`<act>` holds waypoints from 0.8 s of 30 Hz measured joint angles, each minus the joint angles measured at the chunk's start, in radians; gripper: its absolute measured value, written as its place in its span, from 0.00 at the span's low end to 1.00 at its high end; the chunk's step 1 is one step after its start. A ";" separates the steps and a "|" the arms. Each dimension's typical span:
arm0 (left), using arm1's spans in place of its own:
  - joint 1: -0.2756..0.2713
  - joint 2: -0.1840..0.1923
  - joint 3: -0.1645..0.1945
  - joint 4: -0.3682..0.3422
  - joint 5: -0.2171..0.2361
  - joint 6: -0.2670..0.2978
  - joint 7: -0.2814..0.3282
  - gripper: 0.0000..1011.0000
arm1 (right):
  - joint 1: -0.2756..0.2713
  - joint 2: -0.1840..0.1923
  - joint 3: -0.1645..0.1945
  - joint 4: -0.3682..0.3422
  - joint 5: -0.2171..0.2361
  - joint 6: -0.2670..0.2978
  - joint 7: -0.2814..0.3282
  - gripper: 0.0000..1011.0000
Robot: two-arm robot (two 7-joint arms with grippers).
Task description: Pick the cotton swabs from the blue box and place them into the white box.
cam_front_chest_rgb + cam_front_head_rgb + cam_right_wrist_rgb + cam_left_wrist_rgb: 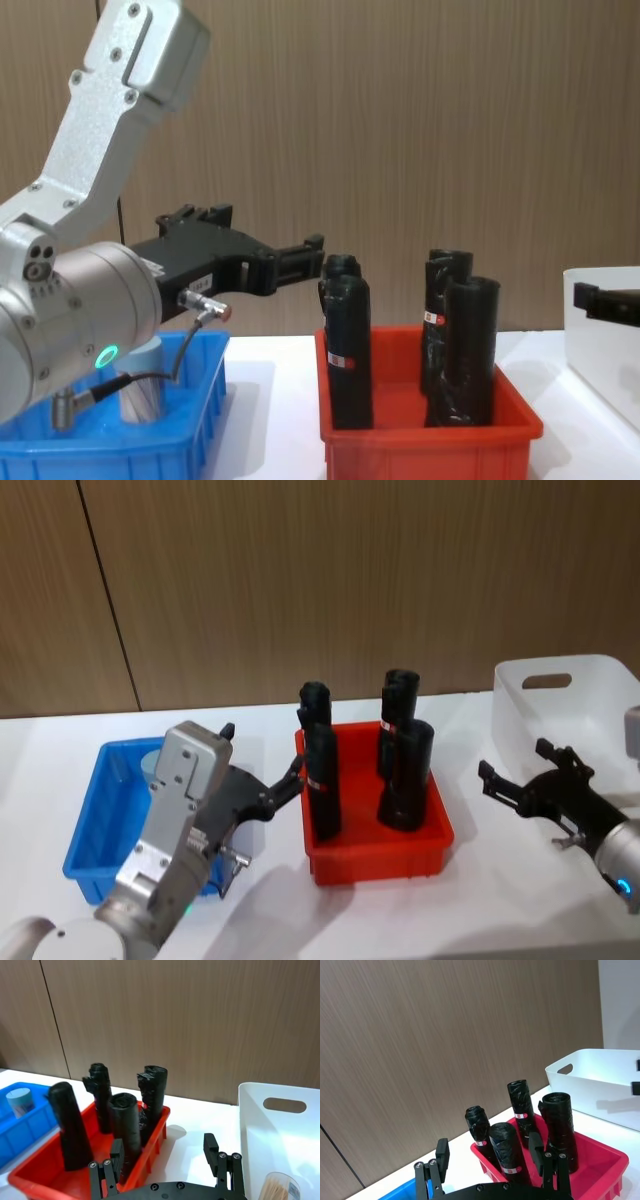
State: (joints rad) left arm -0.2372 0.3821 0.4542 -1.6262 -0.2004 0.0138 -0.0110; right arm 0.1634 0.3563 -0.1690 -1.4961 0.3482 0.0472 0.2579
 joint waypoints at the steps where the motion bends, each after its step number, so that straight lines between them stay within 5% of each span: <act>1: 0.000 0.000 0.000 0.000 0.000 0.000 0.000 0.99 | 0.024 -0.002 0.002 0.037 0.002 -0.001 0.022 0.99; 24: 0.000 0.000 0.000 0.000 0.000 0.000 0.000 0.99 | 0.382 -0.068 -0.012 0.602 0.050 -0.114 0.399 0.99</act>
State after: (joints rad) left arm -0.2372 0.3821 0.4542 -1.6262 -0.2004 0.0138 -0.0109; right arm 0.5458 0.2879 -0.1806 -0.8946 0.3978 -0.0667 0.6571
